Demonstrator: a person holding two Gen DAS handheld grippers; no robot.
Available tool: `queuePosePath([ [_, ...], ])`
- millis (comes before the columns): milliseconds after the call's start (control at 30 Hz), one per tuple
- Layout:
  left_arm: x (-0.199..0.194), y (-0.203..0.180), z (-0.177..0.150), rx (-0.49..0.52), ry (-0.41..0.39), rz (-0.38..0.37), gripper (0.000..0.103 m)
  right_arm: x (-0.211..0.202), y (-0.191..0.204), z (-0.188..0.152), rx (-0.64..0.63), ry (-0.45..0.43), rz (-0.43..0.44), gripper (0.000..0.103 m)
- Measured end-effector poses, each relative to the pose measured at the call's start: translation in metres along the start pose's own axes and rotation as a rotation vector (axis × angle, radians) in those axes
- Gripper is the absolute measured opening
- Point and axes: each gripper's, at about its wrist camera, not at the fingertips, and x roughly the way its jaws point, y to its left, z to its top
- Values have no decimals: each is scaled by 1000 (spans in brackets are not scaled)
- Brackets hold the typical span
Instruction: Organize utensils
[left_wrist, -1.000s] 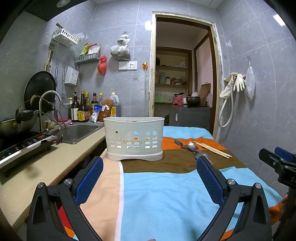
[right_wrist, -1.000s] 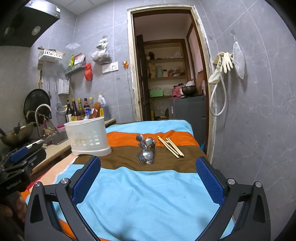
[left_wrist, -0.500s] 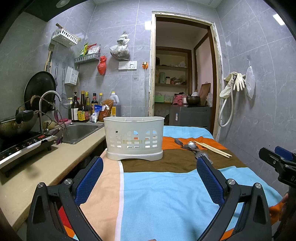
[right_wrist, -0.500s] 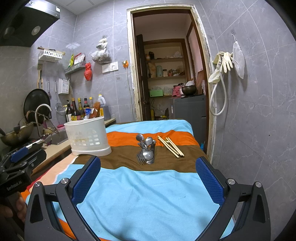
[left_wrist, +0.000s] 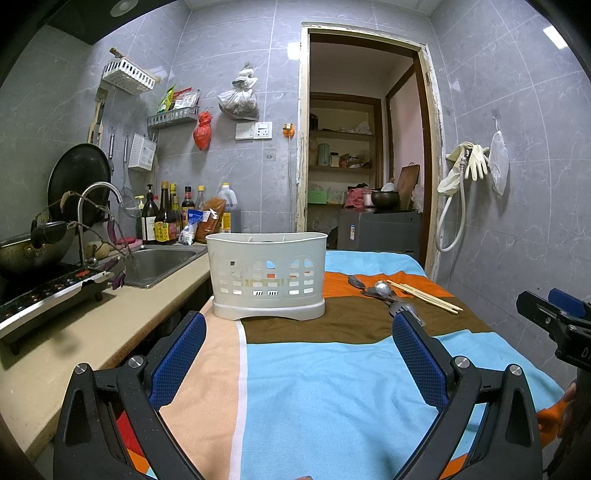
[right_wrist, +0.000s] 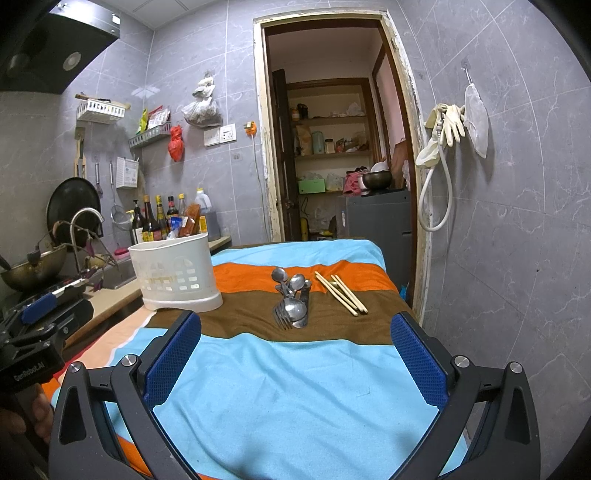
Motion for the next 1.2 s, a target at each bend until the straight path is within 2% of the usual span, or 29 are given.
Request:
queuePosePath([
  [1200, 1, -6, 1, 6, 6, -2, 99, 1, 1, 0, -1, -1, 1, 103],
])
